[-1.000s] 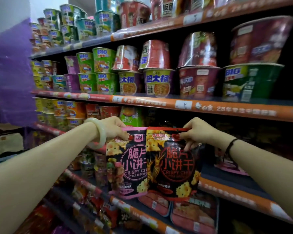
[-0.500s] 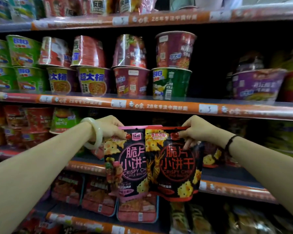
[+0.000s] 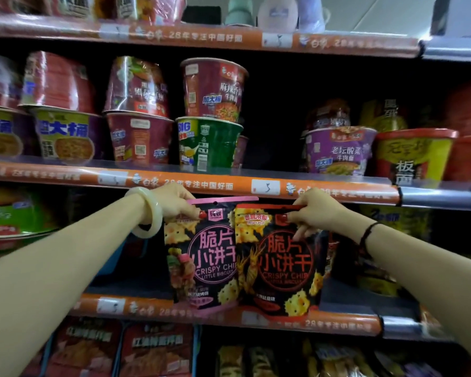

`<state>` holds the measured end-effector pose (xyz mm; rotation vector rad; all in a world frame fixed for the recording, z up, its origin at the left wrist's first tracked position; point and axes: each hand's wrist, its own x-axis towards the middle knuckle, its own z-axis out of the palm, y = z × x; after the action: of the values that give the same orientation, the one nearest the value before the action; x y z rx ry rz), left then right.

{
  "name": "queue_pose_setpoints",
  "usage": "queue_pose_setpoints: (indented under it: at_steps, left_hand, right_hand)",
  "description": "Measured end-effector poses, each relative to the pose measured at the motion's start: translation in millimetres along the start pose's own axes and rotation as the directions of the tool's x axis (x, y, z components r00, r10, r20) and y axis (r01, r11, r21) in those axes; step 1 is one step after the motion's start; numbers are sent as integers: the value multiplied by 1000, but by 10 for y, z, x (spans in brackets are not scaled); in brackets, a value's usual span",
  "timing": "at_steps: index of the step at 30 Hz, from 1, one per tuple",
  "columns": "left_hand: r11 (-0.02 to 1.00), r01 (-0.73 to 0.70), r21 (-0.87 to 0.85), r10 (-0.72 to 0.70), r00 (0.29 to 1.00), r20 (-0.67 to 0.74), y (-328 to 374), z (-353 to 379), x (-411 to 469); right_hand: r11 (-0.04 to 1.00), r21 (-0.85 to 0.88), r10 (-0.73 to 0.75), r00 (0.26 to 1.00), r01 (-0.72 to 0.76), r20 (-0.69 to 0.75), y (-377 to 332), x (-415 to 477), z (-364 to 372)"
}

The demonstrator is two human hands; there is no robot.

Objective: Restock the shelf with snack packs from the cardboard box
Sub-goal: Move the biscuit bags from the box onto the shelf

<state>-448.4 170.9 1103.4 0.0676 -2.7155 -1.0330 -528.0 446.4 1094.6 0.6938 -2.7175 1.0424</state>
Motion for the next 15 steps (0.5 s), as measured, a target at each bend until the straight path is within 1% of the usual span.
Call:
queue_pose_setpoints:
  at_steps: [6, 11, 15]
  left_hand:
    - [999, -36, -11, 35, 999, -39, 12, 177, 222]
    - [999, -25, -34, 25, 999, -21, -75, 290, 334]
    - [995, -54, -79, 53, 998, -15, -100, 309, 357]
  right_hand:
    - [999, 16, -27, 996, 29, -79, 173, 51, 43]
    - [999, 30, -21, 987, 26, -157, 281, 69, 157]
    - [1000, 13, 26, 989, -24, -143, 279, 115, 154]
